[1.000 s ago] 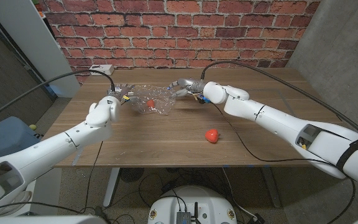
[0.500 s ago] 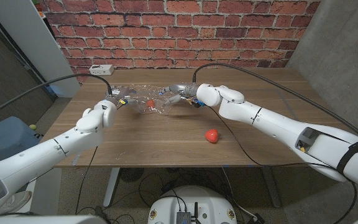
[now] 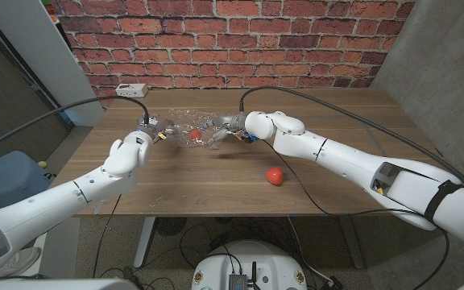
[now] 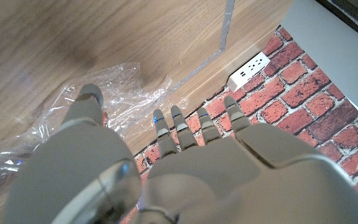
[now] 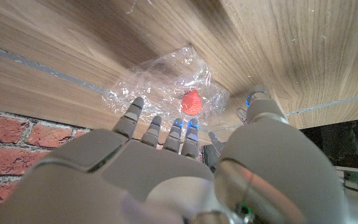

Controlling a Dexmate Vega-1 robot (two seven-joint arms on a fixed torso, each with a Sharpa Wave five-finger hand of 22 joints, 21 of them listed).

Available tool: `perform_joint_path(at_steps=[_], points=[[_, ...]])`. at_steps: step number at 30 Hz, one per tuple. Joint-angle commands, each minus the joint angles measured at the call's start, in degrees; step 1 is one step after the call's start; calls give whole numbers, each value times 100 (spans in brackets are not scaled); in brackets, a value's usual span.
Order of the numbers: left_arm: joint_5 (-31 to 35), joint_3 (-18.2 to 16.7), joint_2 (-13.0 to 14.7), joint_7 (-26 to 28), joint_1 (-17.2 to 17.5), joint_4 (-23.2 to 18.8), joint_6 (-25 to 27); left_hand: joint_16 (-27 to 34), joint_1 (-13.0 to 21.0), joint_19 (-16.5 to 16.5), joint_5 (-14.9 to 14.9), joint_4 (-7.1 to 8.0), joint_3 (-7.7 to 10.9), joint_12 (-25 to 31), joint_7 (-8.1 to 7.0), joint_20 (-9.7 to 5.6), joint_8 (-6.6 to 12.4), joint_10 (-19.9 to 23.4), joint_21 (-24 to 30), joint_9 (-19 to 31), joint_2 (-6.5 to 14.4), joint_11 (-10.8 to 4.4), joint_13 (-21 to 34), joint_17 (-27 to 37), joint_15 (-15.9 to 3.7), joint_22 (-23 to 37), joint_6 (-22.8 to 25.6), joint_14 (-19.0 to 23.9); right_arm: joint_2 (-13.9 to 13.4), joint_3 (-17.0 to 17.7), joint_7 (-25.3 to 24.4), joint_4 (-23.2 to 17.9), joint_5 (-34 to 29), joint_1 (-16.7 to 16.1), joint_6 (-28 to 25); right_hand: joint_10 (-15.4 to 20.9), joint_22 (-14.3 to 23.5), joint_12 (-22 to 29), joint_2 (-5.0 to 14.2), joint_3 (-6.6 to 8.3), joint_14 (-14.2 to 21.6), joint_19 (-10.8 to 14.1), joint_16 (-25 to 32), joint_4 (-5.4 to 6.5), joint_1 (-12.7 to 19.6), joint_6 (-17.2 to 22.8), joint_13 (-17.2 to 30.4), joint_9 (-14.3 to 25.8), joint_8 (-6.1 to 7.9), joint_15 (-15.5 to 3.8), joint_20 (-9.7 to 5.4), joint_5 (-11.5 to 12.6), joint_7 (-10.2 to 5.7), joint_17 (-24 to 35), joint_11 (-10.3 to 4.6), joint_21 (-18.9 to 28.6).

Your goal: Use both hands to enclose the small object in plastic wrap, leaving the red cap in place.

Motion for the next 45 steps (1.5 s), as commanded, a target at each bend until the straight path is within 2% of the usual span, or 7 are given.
perform_joint_path(at_steps=[1, 13, 29, 34, 38, 40, 45], points=[[789, 253, -265, -648, -323, 419, -122, -51, 260, 74, 72, 25, -52, -55, -35, 24, -77, -2, 1, 17, -77, 9, 17, 12, -1, 0, -83, 62, 203, -94, 188, 333, 86, 114, -65, 77, 18, 50, -10, -40, -22, -61, 52, 18, -92, -71, -7, -4, 22, 44, 0, 57, 28, -6, 83, 17], [968, 326, -612, -471, -505, 980, -565, -40, 889, 379, 155, 105, -125, -86, -75, -53, -155, 262, -44, 38, 49, -290, 21, 6, -186, -1, -7, 322, 209, -100, 111, 433, 181, 128, -16, 22, 19, 29, -10, -77, -80, -134, 51, 43, -161, -88, -11, -4, 57, 59, 29, 88, 71, -18, 190, 13], [828, 481, -911, -294, -720, 1572, -930, -51, 1809, 744, -10, 141, -20, -72, -83, -311, 48, 1331, -187, 51, 797, -351, 23, -20, -581, 2, 1139, 895, 194, -118, 96, 376, 229, 126, -138, 60, 19, 48, 5, -87, -58, -141, 75, 32, -159, 79, -13, -4, 136, 64, 30, 124, 102, -43, 199, 33], [745, 518, -988, -11, -729, 1732, -1021, -83, 2007, 887, -342, 175, -100, -132, -91, -320, 161, 1812, -267, 44, 1051, -338, -3, -24, -639, 9, 2086, 1118, 161, -117, 99, 301, 218, 112, -213, 91, 19, 60, 10, -90, -39, -129, 86, 28, -157, 140, -14, -5, 159, 61, 33, 135, 120, -52, 192, 44], [724, 525, -1051, 359, -689, 1852, -979, -95, 2199, 1077, -606, 151, -162, -240, -102, -405, 169, 2237, -329, 18, 1341, -341, -13, -25, -769, 22, 3229, 1355, 127, -139, 155, 245, 211, 107, -272, 180, 19, 92, 13, -96, -12, -117, 101, 16, -149, 307, -17, -5, 217, 62, 49, 156, 120, -71, 185, 58], [824, 568, -1086, 601, -675, 1934, -898, -85, 2290, 1217, -667, 168, -134, -276, -41, -448, 269, 2439, -323, 33, 1564, -345, -9, -21, -857, 32, 4015, 1513, 115, -167, 196, 219, 181, 114, -332, 317, 18, 132, 28, -100, 52, -79, 132, -4, -133, 561, -21, -8, 288, 55, 40, 189, 69, -101, 53, 83], [910, 619, -1117, 971, -668, 2012, -812, -79, 2279, 1349, -672, 234, -56, -277, 145, -542, 246, 2634, -284, 80, 1721, -345, 6, -17, -945, 47, 4095, 1667, 123, -234, 292, 211, 123, 140, -473, 645, 15, 212, 116, -79, 194, -1, 198, -19, -105, 1095, -34, -15, 417, 13, 25, 237, 32, -144, -107, 117]])
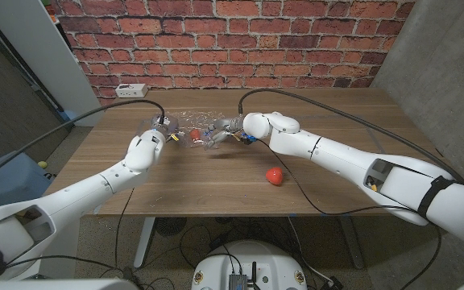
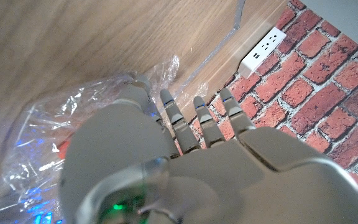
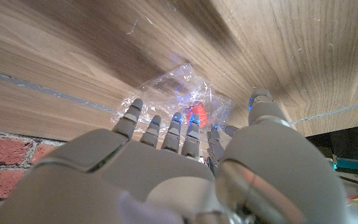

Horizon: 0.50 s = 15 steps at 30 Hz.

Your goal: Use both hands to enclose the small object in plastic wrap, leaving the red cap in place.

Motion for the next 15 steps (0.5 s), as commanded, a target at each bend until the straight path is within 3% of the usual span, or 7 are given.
perform_joint_path(at_steps=[1, 4, 6, 10, 11, 12, 15], points=[[132, 131, -149, 913, 24, 332, 106, -6, -29, 124, -18, 85, 90, -34, 153, -32, -28, 80, 32, 66, 182, 1, 24, 14, -723, 34, -13, 127, -31, -100, 166, -84, -87, 14, -249, 249, 13, 87, 111, 12, 152, 95, 68, -31, 36, 356, -11, 11, 91, 3, 22, 51, -18, -19, -59, 50], [197, 150, -115, 1115, 24, 311, 97, -11, -63, 196, 13, 155, 147, -68, 247, -63, -21, 34, 63, 141, 279, 15, 35, 24, -735, 44, -107, 164, -10, -133, 198, -48, -110, 30, -328, 310, 12, 96, 120, 2, 201, 119, 89, -24, 18, 425, -14, 10, 95, -10, 13, 53, 22, -26, 16, 58], [260, 163, -93, 1189, 23, 278, 121, -32, -114, 202, 47, 237, 198, -96, 416, -54, 38, -17, 71, 223, 324, 28, 49, 36, -715, 55, -117, 150, 4, -158, 228, -1, -113, 46, -357, 414, 11, 125, 127, -5, 253, 137, 110, -22, 9, 464, -16, 9, 92, -27, 16, 55, 50, -34, 92, 63], [205, 113, 34, 913, 41, 13, 108, -43, -136, 263, 98, 322, 304, -117, 407, -139, 168, -82, 107, 347, 338, 80, 75, 48, -758, 71, -68, 157, 6, -167, 238, 47, -72, 39, -357, 542, 10, 153, 132, -18, 322, 157, 136, -21, -6, 552, -18, 8, 96, -44, 22, 56, 90, -47, 188, 66], [186, 99, 87, 707, 46, -109, 119, -78, -154, 279, 76, 306, 323, -146, 395, -155, 133, -184, 120, 383, 226, 114, 86, 36, -720, 76, -281, 115, -5, -173, 217, 25, -89, 31, -368, 534, 10, 148, 133, -20, 322, 162, 136, -21, -7, 545, -18, 7, 90, -40, 26, 56, 103, -49, 197, 67], [50, 28, 130, 551, 75, -234, 95, -100, -372, 217, 20, 353, 179, -181, 173, -128, -11, -358, 96, 369, 9, 167, 94, 35, -652, 74, -691, 36, -6, -176, 208, 18, -96, 29, -381, 512, 10, 135, 133, -22, 318, 176, 134, -22, -8, 532, -19, 7, 79, -47, 24, 56, 100, -52, 205, 72], [-377, -250, 267, 368, 243, -573, 62, -128, -688, 16, 43, 374, 23, -195, 59, -8, -358, -692, 3, 289, -157, 301, 101, 23, -493, 67, -1448, -178, 2, -190, 212, 43, -94, 47, -365, 490, 10, 120, 131, -25, 321, 182, 133, -26, -6, 499, -19, 7, 57, -48, 23, 57, 89, -57, 198, 73]])
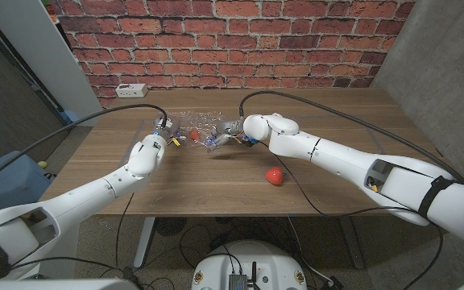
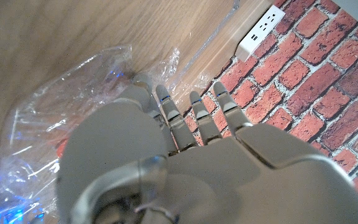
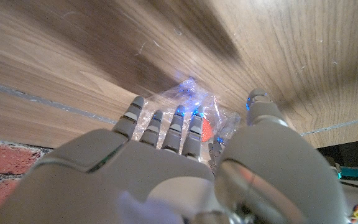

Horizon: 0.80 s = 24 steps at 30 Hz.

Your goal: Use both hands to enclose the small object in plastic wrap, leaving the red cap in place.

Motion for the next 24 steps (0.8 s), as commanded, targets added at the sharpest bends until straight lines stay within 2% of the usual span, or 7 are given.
perform_joint_path(at_steps=[1, 4, 9, 14, 18, 23, 24], points=[[-697, -485, 377, -441, 288, -875, -13, -19, -414, -287, -9, 33, -186, -41, -150, 156, -486, -440, -114, -122, -266, 155, 19, 6, -429, 14, -1030, -256, 17, -77, 56, 65, -22, 39, -102, -19, 10, 13, 19, -27, 44, 60, 21, -27, 2, -15, 9, 7, -14, 7, 23, 36, 13, -6, 21, 32], [-1187, -816, 520, -485, 487, -1188, -29, -48, -623, -594, -24, 62, -161, -68, 58, 369, -597, -844, -246, -196, -197, 306, 20, 13, -170, 19, -1361, -536, 50, -115, 72, 130, -38, 84, -50, -16, 10, 10, 20, -28, 46, 68, 21, -29, 4, -21, 8, 7, -22, 4, 25, 37, 9, -9, 26, 34], [-1441, -1077, 795, -618, 720, -1685, 124, -50, -886, -884, -63, 70, -161, -77, 155, 548, -621, -1272, -368, -266, -241, 447, 21, 22, 62, 31, -1586, -819, 173, -202, 133, 351, -71, 200, 18, 55, 9, 24, 16, -37, 59, 72, 24, -32, -3, 13, 7, 6, -27, 0, 25, 39, 7, -19, -56, 32], [-1739, -1233, 1049, -972, 861, -2057, 123, -33, -1611, -1151, -61, 180, -467, -36, 192, 668, -566, -1822, -500, -313, -677, 615, 24, 44, 352, 37, -1797, -1273, 257, -250, 119, 492, -98, 254, 36, 65, 9, 15, 22, -44, 56, 73, 22, -27, -16, 22, 6, 6, -40, -9, 21, 42, -2, -24, -64, 29], [-1401, -1032, 1106, -1345, 781, -2167, 344, -12, -1944, -1188, 55, 182, -715, -13, 43, 665, -456, -2051, -537, -324, -1059, 641, 19, 39, 440, 29, -1543, -1434, 258, -267, 102, 479, -118, 254, 33, -10, 9, -30, 21, -49, 44, 60, 14, -32, -18, -59, 5, 6, -91, -10, 20, 47, 20, -33, -80, 21], [-547, -633, 954, -1605, 606, -1962, 625, 5, -1825, -1118, 208, 0, -812, -2, -206, 646, -420, -2205, -534, -329, -1343, 546, 7, 27, 458, 16, -1435, -1505, 228, -246, 89, 406, -98, 226, 37, -13, 9, -39, 23, -53, 46, 60, 14, -29, -28, -69, 4, 7, -105, -15, 19, 49, 19, -36, -68, 19], [-404, -574, 916, -1635, 577, -1905, 651, 20, -1699, -1069, 280, -92, -813, 18, -296, 649, -392, -2209, -525, -331, -1400, 494, 1, 22, 447, 11, -1352, -1491, 221, -248, 87, 380, -111, 220, 11, -16, 9, -42, 22, -55, 46, 62, 14, -29, -29, -74, 4, 7, -108, -12, 16, 49, 23, -37, -75, 20]])
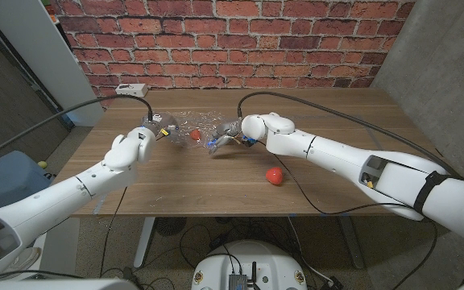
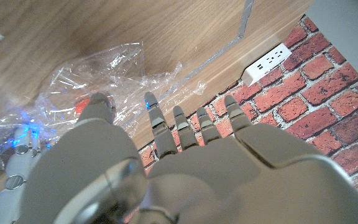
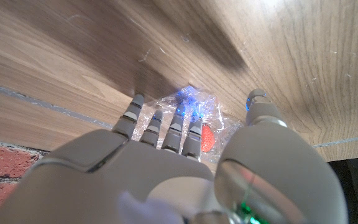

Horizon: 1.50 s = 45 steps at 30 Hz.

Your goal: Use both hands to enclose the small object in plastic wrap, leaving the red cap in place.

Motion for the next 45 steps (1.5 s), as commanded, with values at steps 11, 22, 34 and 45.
perform_joint_path(at_steps=[11, 22, 34, 45], points=[[1699, 750, -456, -1194, -492, 675, 440, 47, 749, 214, 443, -411, 53, 61, -215, 8, -135, -183, 12, -55, -135, -200, -24, -2, -70, -9, -108, 9, -44, -7, -42, -144, -24, -27, -89, -29, 6, -31, 26, -36, 40, -6, 10, 2, -47, -21, 2, 7, -55, -19, 8, 32, 22, 10, 15, 5], [1693, 774, -709, -706, -544, 1100, 210, 52, 723, 213, 563, -332, -120, 89, -186, 18, -251, -459, -32, -86, -133, -73, -20, 2, -12, -2, -2149, -93, -56, 33, -94, -160, -16, -29, -29, -33, 6, -42, 25, -38, 46, -12, 9, -1, -51, -25, 2, 7, -69, -25, 3, 37, 30, 4, 24, 0], [1440, 832, -757, -767, -696, 1286, -123, 67, 1041, 419, 729, -375, -178, 208, -217, 8, 422, -166, -18, -25, 141, -229, -36, -10, -75, -15, -350, 50, -81, 86, -170, -175, 2, -63, -3, -70, 6, -69, 25, -39, 59, 0, 9, -4, -58, -40, 2, 8, -92, -29, -11, 44, 43, -3, 33, 3], [1463, 873, -827, -110, -553, 1497, -2, 94, 1910, 877, 487, -515, 24, 276, -226, -267, 851, 477, 72, -53, 524, -343, -61, -32, -446, -23, 2122, 487, -14, 66, -120, -42, 23, 2, 60, -91, 6, -88, 36, -38, 57, 5, 6, -2, -67, -51, 3, 9, -110, -37, -15, 51, 53, -8, 45, 2]])
